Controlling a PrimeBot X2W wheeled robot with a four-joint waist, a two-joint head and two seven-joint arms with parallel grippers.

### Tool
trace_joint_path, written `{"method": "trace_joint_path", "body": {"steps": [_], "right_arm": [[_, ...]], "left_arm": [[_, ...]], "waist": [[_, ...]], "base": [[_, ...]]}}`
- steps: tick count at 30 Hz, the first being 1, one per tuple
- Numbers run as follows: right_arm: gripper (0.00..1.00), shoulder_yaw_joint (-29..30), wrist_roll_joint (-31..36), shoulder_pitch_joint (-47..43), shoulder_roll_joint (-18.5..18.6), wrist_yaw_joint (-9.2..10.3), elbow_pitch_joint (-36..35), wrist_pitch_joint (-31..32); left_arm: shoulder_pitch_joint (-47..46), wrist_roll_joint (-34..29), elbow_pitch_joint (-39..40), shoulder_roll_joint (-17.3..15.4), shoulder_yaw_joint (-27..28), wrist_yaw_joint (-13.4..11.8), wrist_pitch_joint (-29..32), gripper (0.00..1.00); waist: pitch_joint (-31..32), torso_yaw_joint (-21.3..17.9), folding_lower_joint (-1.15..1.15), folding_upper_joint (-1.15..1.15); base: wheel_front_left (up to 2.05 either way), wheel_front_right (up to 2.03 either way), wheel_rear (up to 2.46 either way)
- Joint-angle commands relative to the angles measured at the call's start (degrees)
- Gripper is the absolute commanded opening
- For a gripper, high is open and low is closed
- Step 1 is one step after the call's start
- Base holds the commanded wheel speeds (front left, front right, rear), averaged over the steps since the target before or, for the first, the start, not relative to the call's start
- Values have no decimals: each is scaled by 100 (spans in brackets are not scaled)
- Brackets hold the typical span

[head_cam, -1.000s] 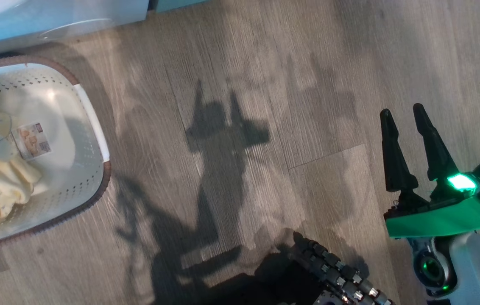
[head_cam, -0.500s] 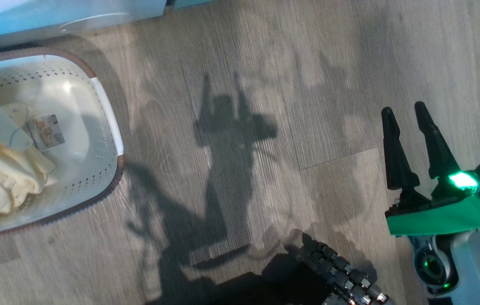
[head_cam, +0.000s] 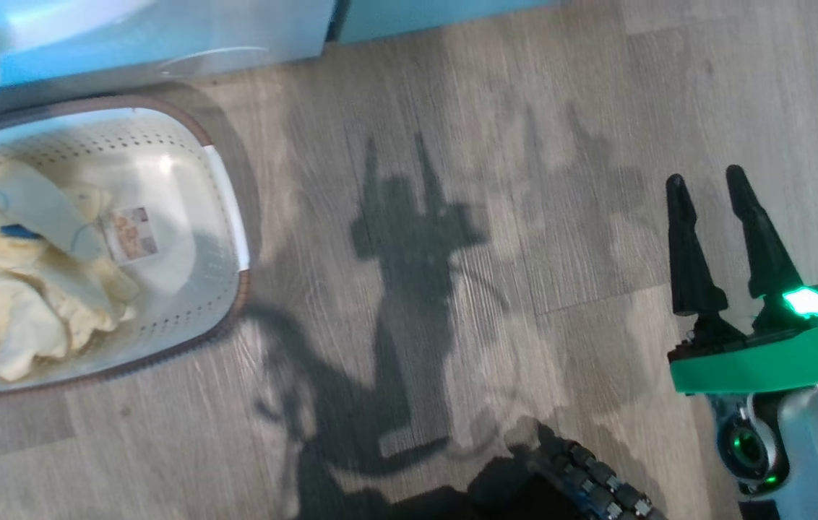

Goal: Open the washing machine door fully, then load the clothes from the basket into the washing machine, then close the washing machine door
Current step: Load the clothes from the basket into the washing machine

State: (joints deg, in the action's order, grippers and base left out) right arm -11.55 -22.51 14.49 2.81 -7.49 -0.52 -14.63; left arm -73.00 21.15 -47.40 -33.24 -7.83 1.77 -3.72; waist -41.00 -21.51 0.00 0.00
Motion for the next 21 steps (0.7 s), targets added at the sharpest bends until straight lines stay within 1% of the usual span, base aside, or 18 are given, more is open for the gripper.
{"method": "trace_joint_path", "body": {"steps": [1, 6, 11, 14, 18, 19, 21], "right_arm": [[100, -26, 79, -147, 7, 0, -128, -37], [100, 117, 255, -266, 7, 0, -131, -37], [100, 272, 432, -405, 7, 0, -143, -37], [100, 354, 530, -497, 7, 0, -164, -37], [100, 434, 669, -611, 7, 0, -170, -37], [100, 434, 669, -611, 7, 0, -170, -37], [100, 480, 725, -657, 8, 0, -168, -37]], "left_arm": [[197, 58, 174, -171, 102, -48, -160, 100], [851, 214, 469, 91, 178, -131, -663, 100], [1804, 305, 1283, 349, 243, -310, -960, 100], [2525, 284, 2012, 503, 262, -539, -1032, 100], [3555, 178, 3120, 680, 270, -968, -1061, 100], [3555, 178, 3120, 680, 270, -968, -1061, 100], [4090, 97, 3678, 784, 216, -1189, -1051, 100]], "waist": [[159, 140, 0, 0], [457, 356, 0, 0], [760, 569, 0, 0], [930, 696, 0, 0], [1114, 860, 0, 0], [1114, 860, 0, 0], [1198, 944, 0, 0]], "base": [[0, 0, 0], [0, 0, 0], [0, 0, 0], [0, 0, 0], [0, 0, 0], [0, 0, 0], [0, 0, 0]]}}
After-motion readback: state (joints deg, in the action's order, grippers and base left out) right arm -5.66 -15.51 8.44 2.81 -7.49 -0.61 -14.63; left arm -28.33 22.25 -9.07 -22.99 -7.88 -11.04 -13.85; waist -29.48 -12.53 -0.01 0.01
